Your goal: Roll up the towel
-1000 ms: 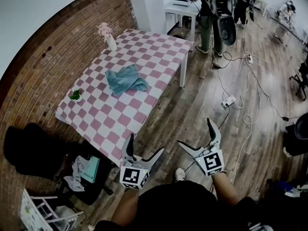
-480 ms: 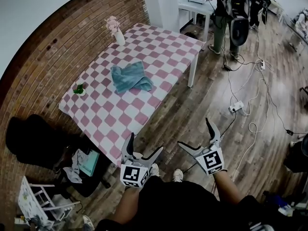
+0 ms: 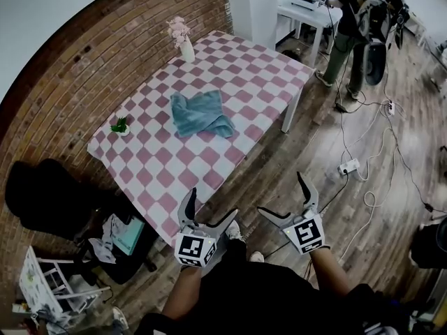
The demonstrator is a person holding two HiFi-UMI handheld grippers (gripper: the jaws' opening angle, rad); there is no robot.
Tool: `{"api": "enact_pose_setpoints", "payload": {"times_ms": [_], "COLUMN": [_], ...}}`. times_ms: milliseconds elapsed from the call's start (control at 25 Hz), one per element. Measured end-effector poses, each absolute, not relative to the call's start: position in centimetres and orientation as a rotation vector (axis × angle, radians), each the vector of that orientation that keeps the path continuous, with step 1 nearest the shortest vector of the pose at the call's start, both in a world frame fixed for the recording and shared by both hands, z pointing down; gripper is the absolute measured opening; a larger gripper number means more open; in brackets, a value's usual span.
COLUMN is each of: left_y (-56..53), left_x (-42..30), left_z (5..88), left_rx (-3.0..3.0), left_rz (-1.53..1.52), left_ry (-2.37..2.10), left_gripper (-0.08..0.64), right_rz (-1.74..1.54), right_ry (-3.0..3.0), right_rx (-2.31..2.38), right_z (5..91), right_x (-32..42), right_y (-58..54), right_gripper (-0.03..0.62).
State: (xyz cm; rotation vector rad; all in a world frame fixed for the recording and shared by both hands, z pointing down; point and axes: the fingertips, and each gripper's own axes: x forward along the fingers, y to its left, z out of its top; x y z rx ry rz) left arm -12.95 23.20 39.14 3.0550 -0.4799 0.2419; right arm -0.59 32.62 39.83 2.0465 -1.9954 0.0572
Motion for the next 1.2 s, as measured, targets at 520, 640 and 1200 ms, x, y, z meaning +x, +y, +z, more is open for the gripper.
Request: {"api": "enact_pose_setpoints", "payload": {"times_ms": [520,640,1200], "left_y": [12.5,9.8,0.1], "left_x": [-11.8,-11.7,-11.7], "left_z": [39.9,40.7,47.7], "left_rx": [3.033,3.021,3.042], "left_rz": [0.278,0.309,0.635], "left_ry": [-0.564,-0.581,-0.519], "left_gripper": [0.52,0.515,0.451], "right_rz": [0.058,0.076,0.176], "right_ry": [-2.073,-2.077,-2.066], "right_rx": [1.914,1.897,1.836], "right_z": [40.8,41.3,43.4], "right_x": [0.0,0.8,2.8], "right_y": [19.9,17.2,8.6], "right_gripper": [0.592,0.592,0.592]}}
